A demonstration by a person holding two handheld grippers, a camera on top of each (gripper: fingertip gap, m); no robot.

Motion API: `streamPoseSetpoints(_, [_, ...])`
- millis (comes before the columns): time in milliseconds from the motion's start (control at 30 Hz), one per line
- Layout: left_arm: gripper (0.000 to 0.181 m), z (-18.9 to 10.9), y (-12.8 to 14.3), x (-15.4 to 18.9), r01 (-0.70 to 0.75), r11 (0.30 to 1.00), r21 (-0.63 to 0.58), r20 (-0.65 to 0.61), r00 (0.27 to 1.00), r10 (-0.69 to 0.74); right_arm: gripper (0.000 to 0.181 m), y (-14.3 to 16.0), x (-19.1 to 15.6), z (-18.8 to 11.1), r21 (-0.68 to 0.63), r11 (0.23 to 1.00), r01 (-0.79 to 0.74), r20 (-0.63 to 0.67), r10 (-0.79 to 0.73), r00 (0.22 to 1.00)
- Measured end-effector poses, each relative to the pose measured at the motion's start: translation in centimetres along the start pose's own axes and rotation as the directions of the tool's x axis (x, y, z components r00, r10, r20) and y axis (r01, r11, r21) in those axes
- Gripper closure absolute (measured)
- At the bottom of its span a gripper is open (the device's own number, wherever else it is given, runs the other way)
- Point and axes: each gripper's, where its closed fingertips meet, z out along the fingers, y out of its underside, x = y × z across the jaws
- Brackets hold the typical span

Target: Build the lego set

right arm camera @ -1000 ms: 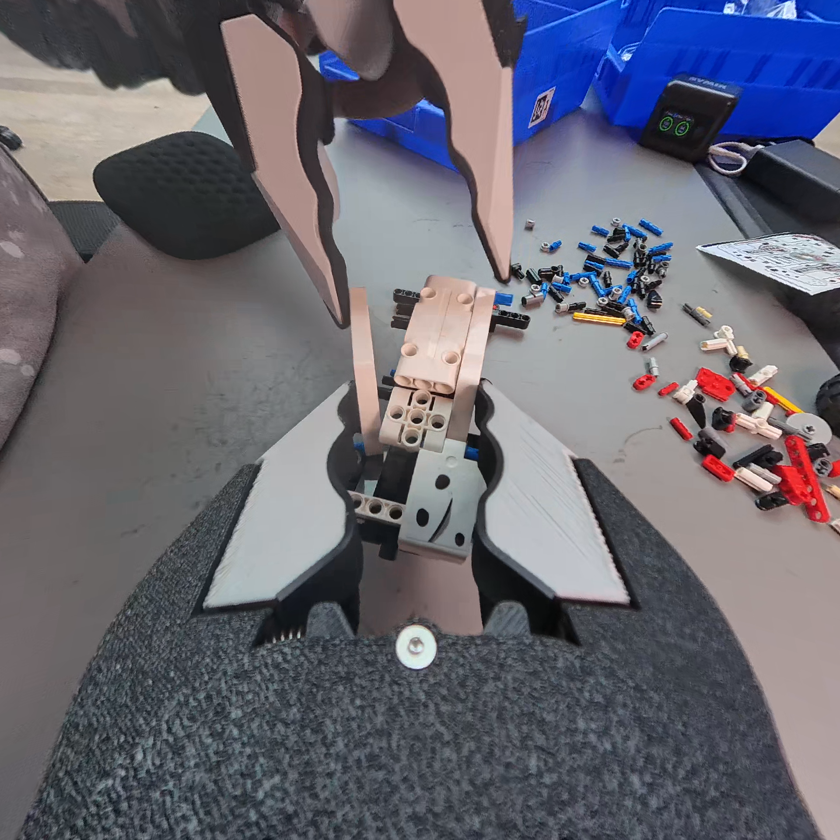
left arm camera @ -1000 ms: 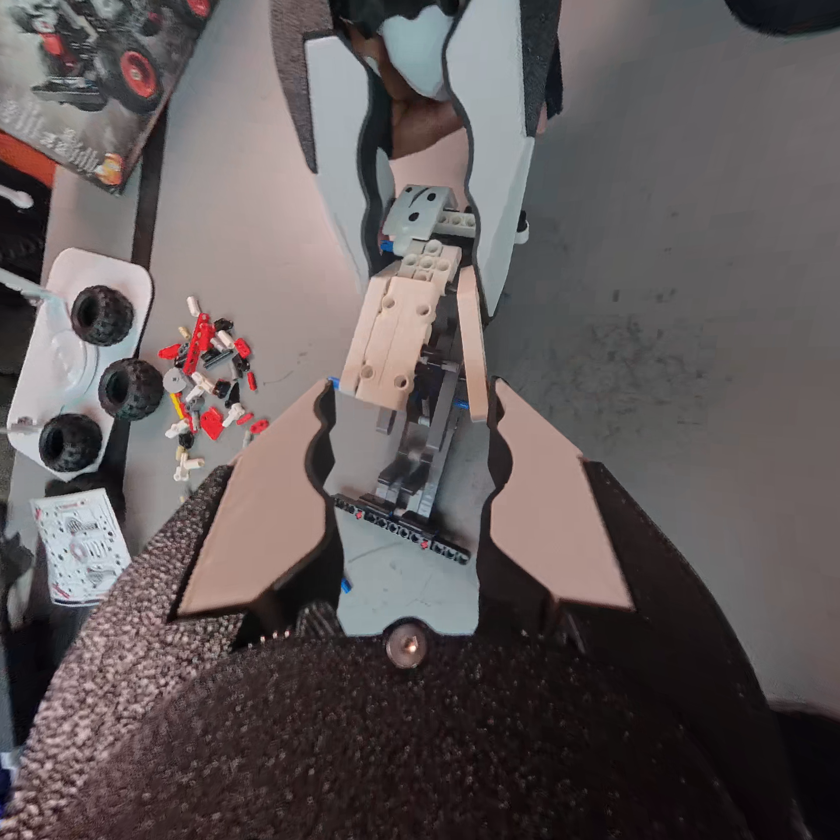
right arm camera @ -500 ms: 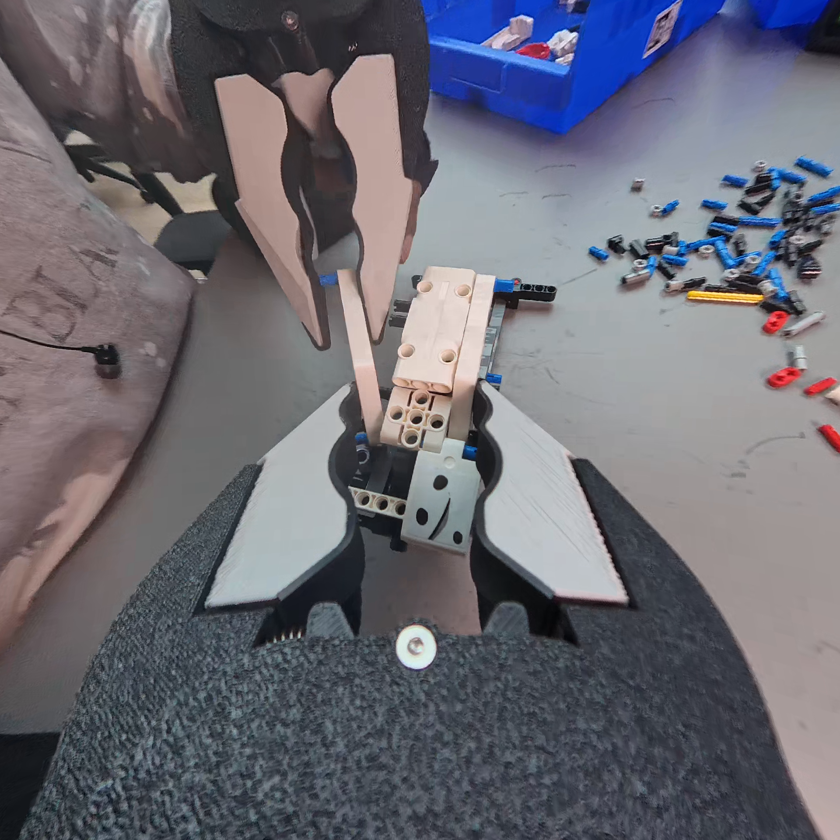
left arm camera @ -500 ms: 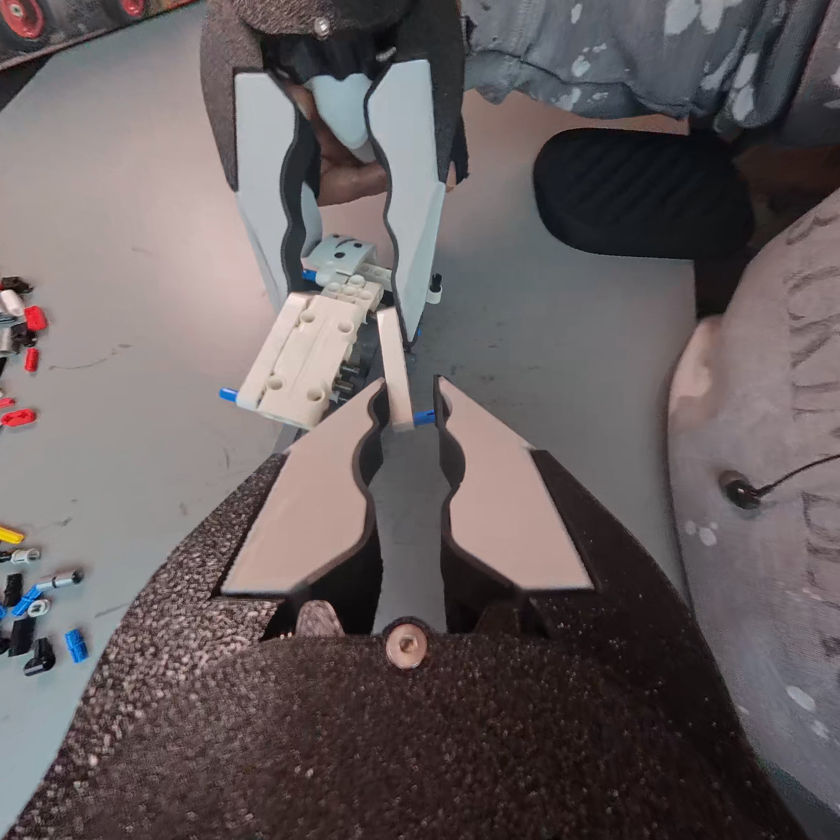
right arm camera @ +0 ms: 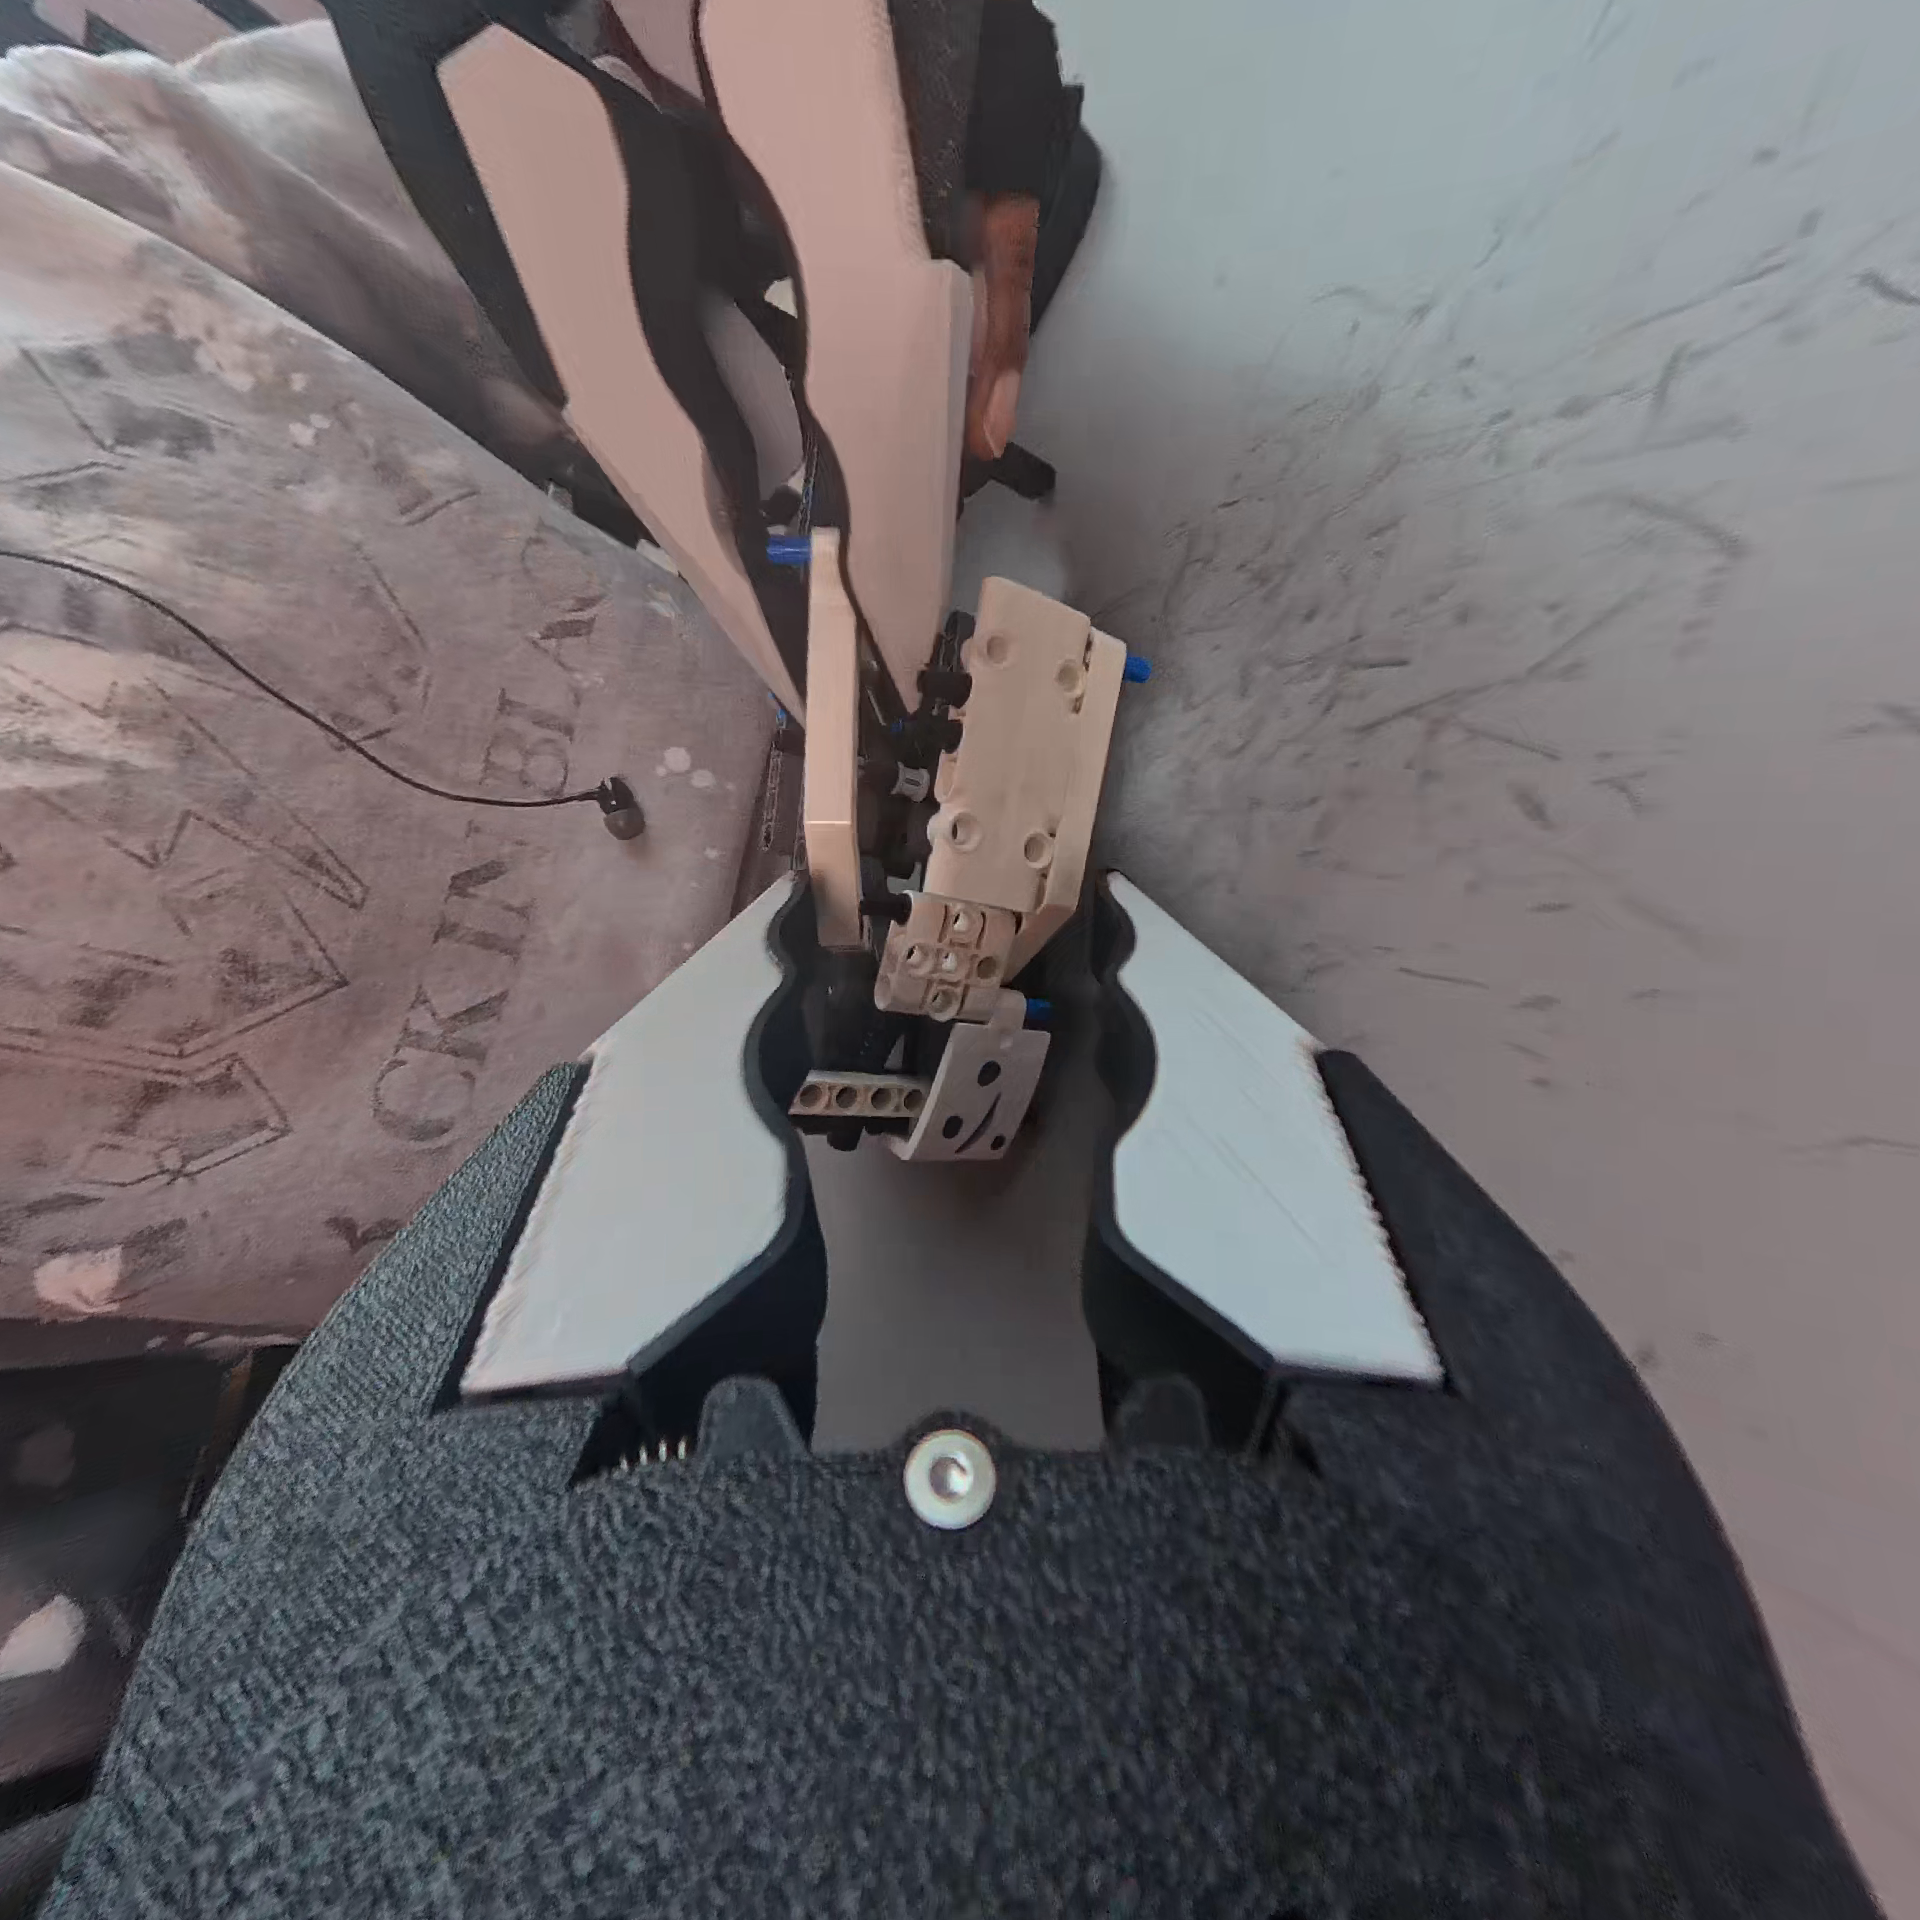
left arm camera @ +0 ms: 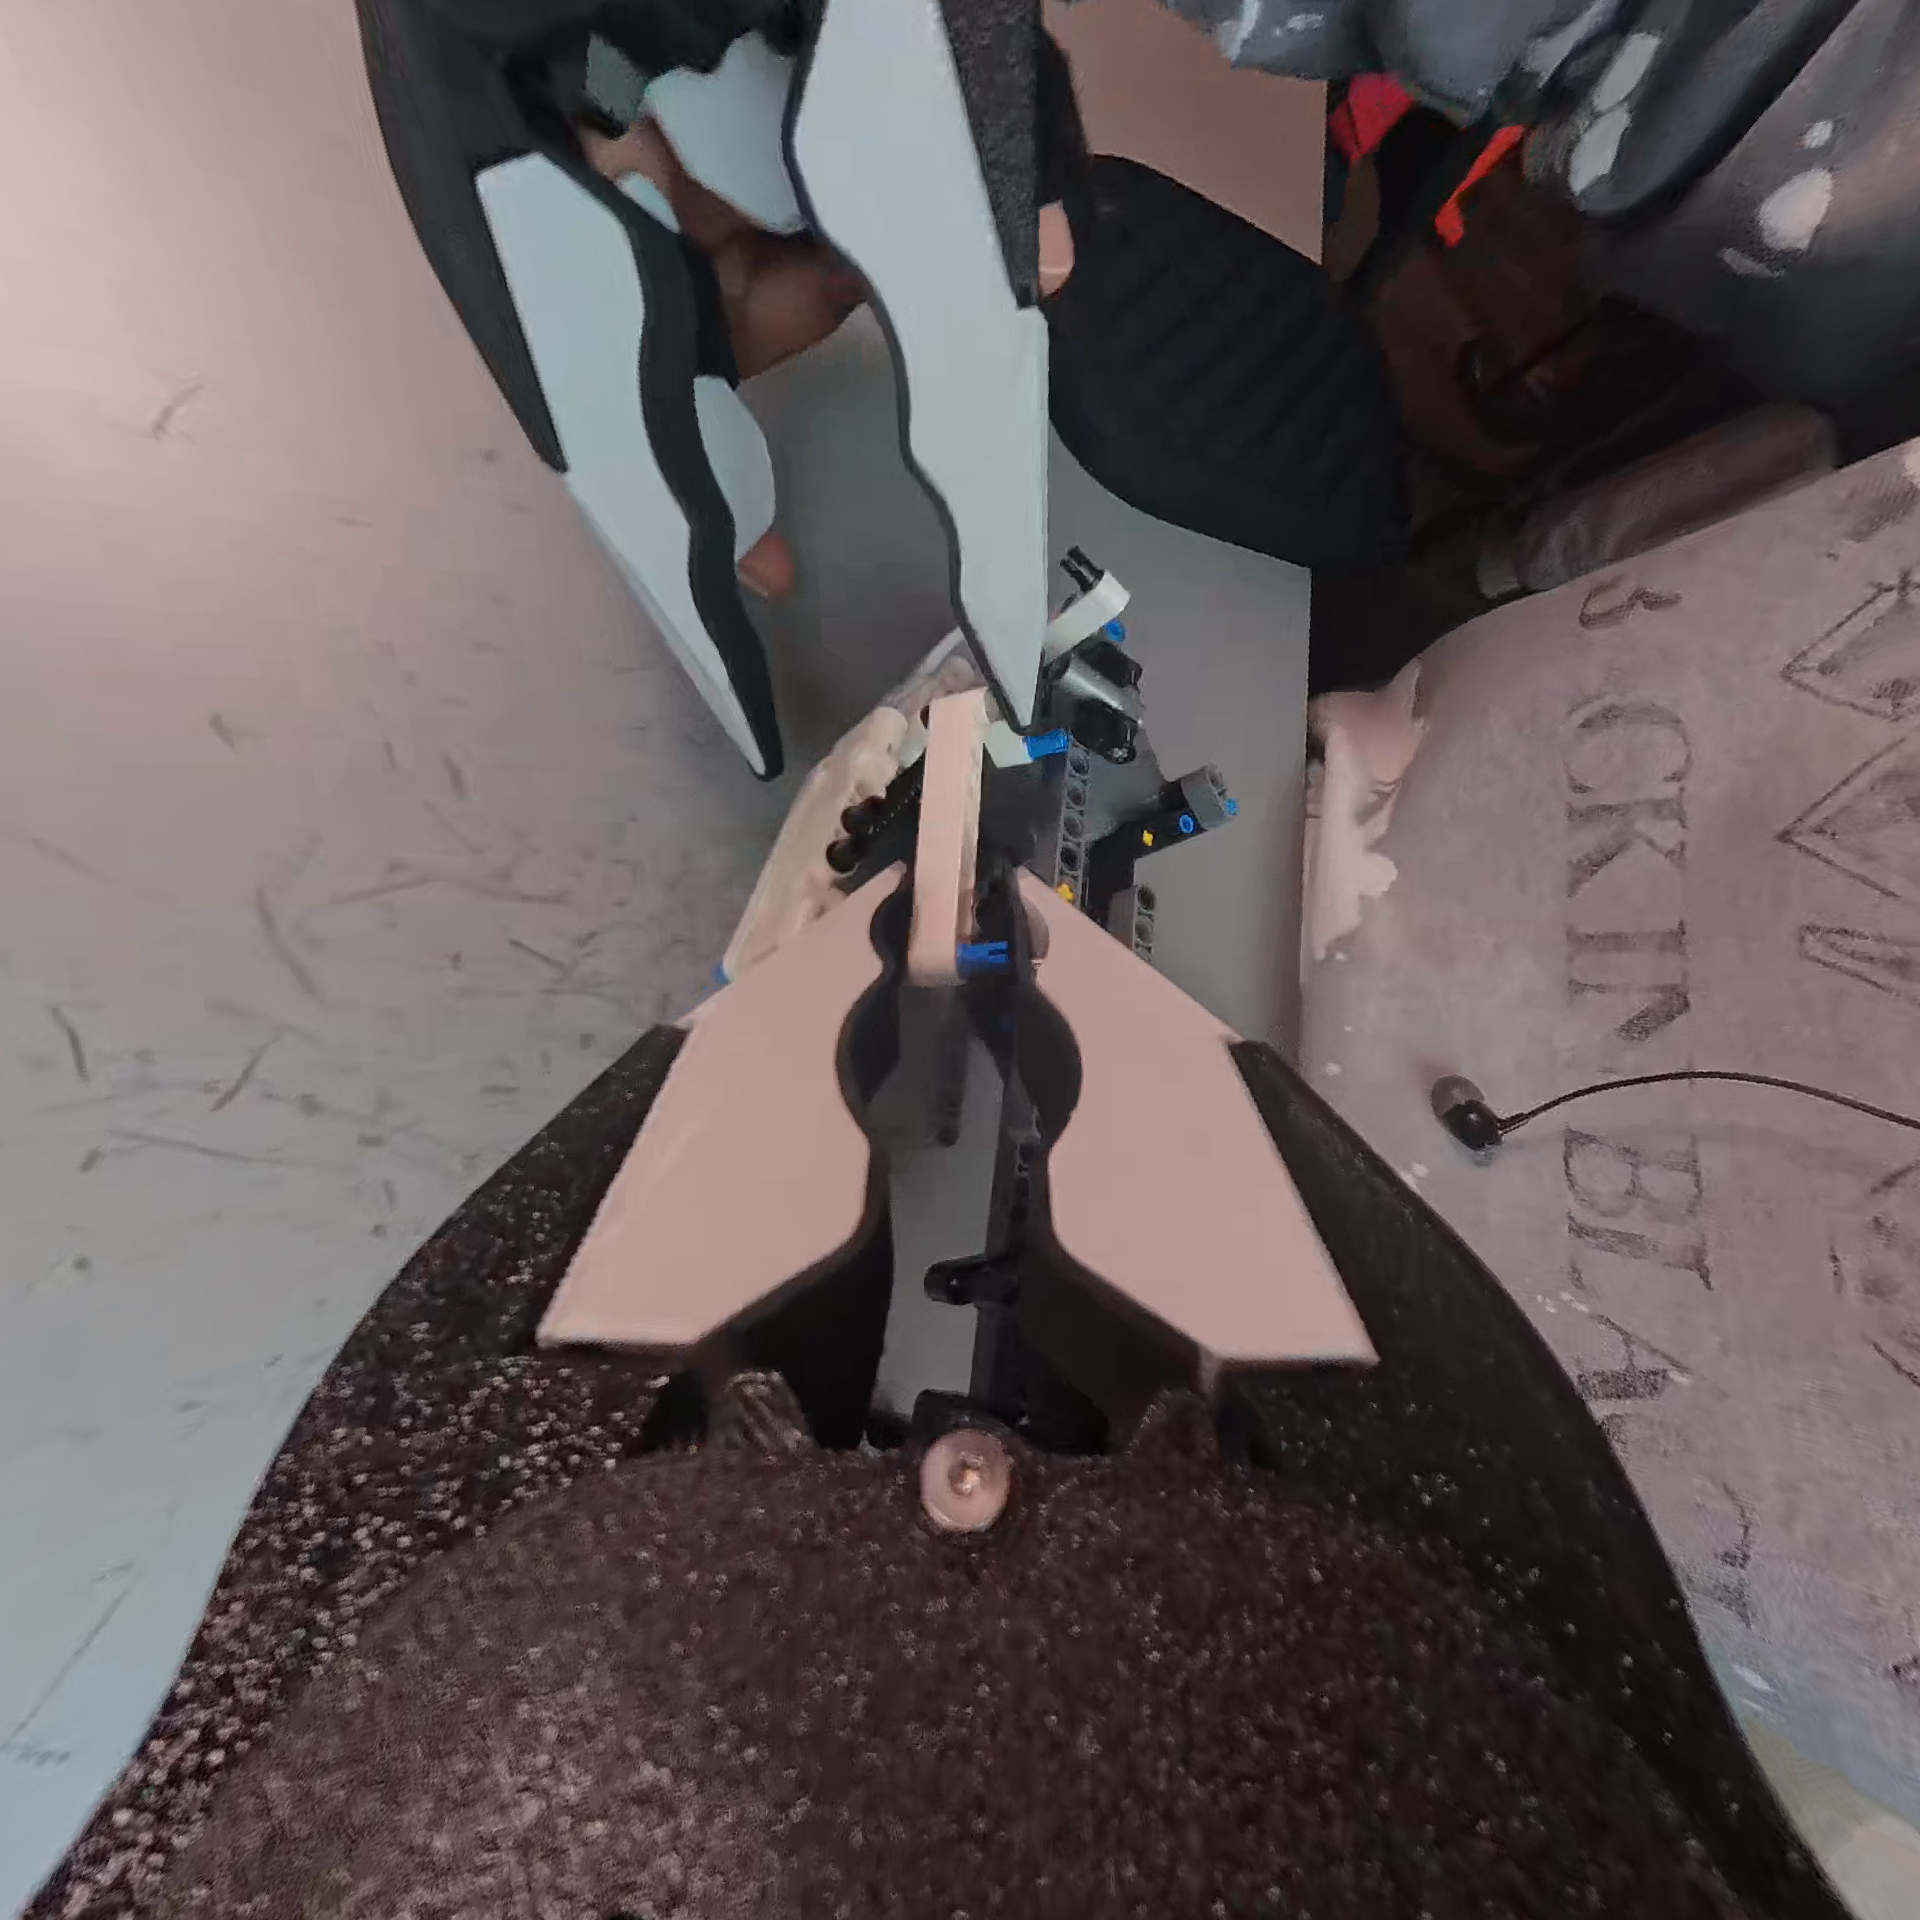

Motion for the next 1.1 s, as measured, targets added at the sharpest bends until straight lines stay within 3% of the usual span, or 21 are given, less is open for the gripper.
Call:
streamPoseSetpoints(200, [0.167,-0.2,-0.2,-0.4,0.047,0.998,0.049,-0.09,0.995,-0.043,0.13,-2.0,0.7,-1.9,0.093,0.989,0.117,-0.214,-0.095,0.972])
streamPoseSetpoints(367, [0.166,-0.6,-0.4,0.5,0.055,0.998,0.04,-0.149,0.988,-0.048,0.145,-3.5,-2.4,-3.1,0.16,0.948,0.276,-0.398,-0.194,0.896])
streamPoseSetpoints(500, [0.167,-0.6,-1.3,0.8,0.069,0.997,0.025,-0.198,0.978,-0.063,0.147,-2.8,-3.3,-1.2,0.066,0.942,0.33,-0.516,-0.251,0.819])
streamPoseSetpoints(600, [0.166,-0.3,-1.7,0.5,0.084,0.996,0.023,-0.209,0.975,-0.078,0.167,-2.7,-2.1,-1.2,-0.041,0.923,0.383,-0.667,-0.31,0.677])
streamPoseSetpoints(667, [0.167,-0.3,-1.7,0.5,0.075,0.997,0.031,-0.204,0.977,-0.067,0.174,-2.7,-2.1,-1.3,-0.072,0.914,0.4,-0.693,-0.334,0.639])
streamPoseSetpoints(733, [0.162,-0.7,-1.5,0.8,-0.034,0.998,0.047,-0.163,0.986,0.042,0.174,-2.6,-2.5,-1.3,-0.037,0.933,0.358,-0.659,-0.292,0.693])
streamPoseSetpoints(900, [0.152,-2.9,-1.7,-0.8,-0.334,0.941,0.062,0.122,0.938,0.325,0.174,-2.6,-2.5,-2.0,0.082,0.97,0.227,-0.512,-0.154,0.845])
streamPoseSetpoints(1100, [0.153,-2.2,-1.6,-1.3,-0.511,0.86,0.021,0.247,0.836,0.49,0.174,-2.3,-1.8,-1.0,0.063,0.985,0.16,-0.422,-0.119,0.899])
